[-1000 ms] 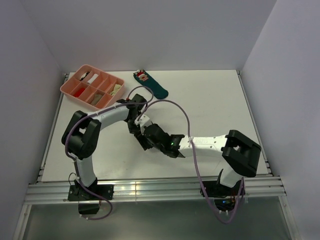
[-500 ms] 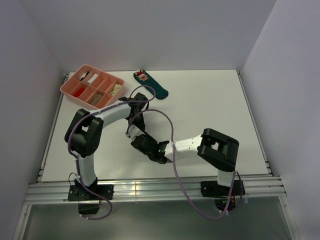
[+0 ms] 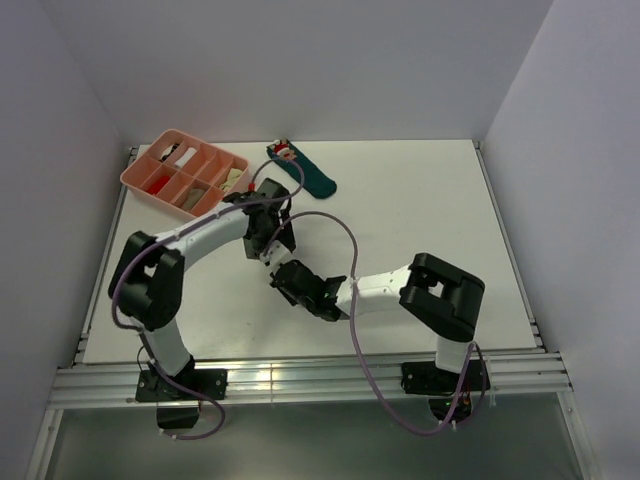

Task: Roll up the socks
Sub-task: Roll the sock at the center of the board.

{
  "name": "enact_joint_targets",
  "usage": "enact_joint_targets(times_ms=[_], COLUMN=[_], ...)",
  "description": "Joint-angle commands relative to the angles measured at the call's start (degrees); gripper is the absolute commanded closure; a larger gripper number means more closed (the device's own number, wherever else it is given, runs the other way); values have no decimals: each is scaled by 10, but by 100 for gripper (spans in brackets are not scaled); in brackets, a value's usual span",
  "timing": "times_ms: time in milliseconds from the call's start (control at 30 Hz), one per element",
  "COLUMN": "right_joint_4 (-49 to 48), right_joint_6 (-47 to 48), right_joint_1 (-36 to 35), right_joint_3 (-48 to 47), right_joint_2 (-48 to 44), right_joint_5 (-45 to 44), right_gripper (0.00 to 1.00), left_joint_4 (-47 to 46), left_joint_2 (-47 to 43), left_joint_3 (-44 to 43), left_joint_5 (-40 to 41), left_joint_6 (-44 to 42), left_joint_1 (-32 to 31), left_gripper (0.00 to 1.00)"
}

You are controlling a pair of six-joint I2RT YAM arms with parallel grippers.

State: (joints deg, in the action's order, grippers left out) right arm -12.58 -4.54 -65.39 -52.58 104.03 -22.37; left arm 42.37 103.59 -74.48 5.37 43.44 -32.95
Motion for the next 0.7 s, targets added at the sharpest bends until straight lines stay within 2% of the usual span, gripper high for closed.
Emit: enact_joint_targets(times_ms=[0, 133, 267, 367, 467, 667], right_joint_4=[-2, -27, -67, -82, -107, -154], right_joint_6=[-70, -113, -165, -182, -205, -251], right_joint_1=[34, 75, 120, 147, 168, 201], right_joint_3=[34, 70, 97, 112, 128, 157], right_joint_2=[-22, -47, -54, -54, -53, -39], right_joint_5=[104, 180, 274, 304, 342, 405], right_gripper=[100, 100, 100, 100, 100, 100], left_joint_4=[-53, -123, -192, -249, -318, -474], left_joint_2=[-109, -211, -311, -345, -391, -429], left_joint_3=[-1, 58, 170, 241, 360, 489], left_joint_5=[19, 2, -17, -48, -76, -105], left_joint_6=[23, 59, 102, 142, 178, 233], left_joint_1=[16, 53, 70, 70, 70, 68], left_gripper=[21, 19, 21, 22, 22, 21])
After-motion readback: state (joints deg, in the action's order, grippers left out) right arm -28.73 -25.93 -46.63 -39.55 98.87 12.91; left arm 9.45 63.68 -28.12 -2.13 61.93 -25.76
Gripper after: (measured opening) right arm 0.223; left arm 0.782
